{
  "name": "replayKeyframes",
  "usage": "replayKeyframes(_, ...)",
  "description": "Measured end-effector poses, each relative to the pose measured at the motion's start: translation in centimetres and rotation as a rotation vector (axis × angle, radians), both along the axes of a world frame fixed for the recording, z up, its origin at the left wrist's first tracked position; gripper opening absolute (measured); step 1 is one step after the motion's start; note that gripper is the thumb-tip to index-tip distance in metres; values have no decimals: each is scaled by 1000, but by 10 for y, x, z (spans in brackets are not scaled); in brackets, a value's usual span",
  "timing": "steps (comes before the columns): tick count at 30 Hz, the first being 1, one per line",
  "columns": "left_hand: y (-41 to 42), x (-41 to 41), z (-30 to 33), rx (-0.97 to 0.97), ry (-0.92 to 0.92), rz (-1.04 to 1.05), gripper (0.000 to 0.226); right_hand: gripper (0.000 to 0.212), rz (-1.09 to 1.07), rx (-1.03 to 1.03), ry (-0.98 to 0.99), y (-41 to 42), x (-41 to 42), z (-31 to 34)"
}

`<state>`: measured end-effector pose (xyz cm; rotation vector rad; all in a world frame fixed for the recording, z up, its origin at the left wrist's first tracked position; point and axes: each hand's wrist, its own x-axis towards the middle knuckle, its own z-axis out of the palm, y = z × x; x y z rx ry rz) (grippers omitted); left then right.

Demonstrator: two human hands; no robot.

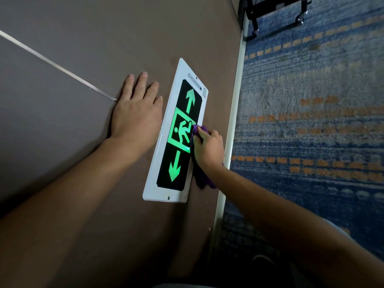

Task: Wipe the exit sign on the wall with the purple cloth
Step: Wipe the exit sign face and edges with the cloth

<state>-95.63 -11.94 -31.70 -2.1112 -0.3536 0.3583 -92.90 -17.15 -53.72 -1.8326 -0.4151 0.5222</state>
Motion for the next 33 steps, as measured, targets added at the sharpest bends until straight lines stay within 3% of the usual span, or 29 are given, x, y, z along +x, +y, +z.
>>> replayKeyframes(7, 4, -1, 0, -4, 30, -9, 55, 33, 45, -37, 95, 17, 47, -8)
replayKeyframes(22, -11, -29, -9, -59, 82, -12, 63, 39, 43, -20, -43, -37, -80, -17)
replayKeyframes(26, -11, -35, -8, 10, 146, -9, 60, 35, 66, 0, -72, -52, -114, -20)
replayKeyframes(33, -13, -37, -8, 31, 174, -28, 60, 39, 59, 59, -100, -53, -114, -30)
